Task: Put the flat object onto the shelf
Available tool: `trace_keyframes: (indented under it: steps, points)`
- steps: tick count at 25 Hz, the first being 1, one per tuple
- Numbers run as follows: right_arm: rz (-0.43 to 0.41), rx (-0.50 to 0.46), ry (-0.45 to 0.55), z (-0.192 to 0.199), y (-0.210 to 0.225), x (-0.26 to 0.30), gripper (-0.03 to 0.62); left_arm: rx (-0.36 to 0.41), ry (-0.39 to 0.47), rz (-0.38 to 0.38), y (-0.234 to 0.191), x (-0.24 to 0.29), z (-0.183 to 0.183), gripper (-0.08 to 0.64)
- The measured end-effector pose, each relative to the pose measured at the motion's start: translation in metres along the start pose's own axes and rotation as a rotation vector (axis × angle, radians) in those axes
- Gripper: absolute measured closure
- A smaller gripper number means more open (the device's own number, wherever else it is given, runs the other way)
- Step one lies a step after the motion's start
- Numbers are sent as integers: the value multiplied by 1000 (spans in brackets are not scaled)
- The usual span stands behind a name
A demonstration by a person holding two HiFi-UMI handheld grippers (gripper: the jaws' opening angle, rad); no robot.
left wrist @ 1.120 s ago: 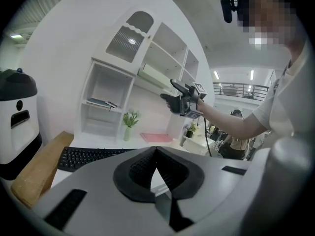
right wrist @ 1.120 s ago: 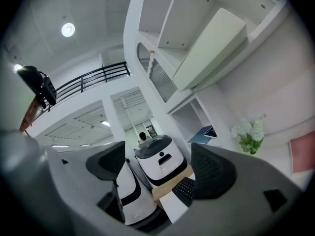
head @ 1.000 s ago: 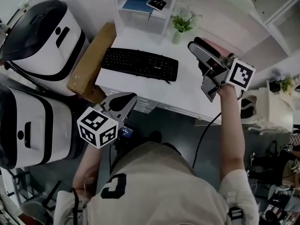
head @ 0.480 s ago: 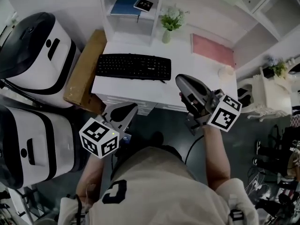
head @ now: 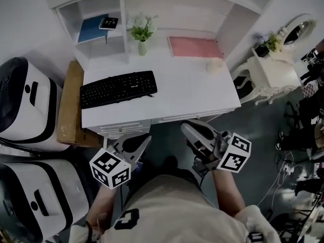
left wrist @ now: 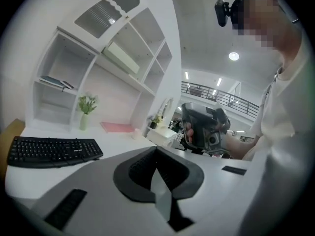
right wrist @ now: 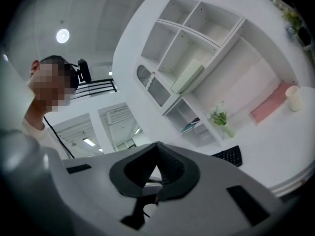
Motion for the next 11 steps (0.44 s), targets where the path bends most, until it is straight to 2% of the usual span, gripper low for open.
trace_keyframes:
  steps: [6, 11]
  points:
    - [-33, 40, 0, 17, -7, -18, 568, 18, -11, 21, 28, 10, -3, 546]
    - [-77, 81, -14, 25, -12, -40, 568, -10, -12, 21, 56, 24, -1, 546]
Point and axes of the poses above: the fingertips, and each gripper's own axes: x forward along the fingers, y to its right, z out of its underside, the point moved 5 cm from there along -x, backward along the fingers, and after that the axes turned 7 degrees about -y, right-handed, at the moved point
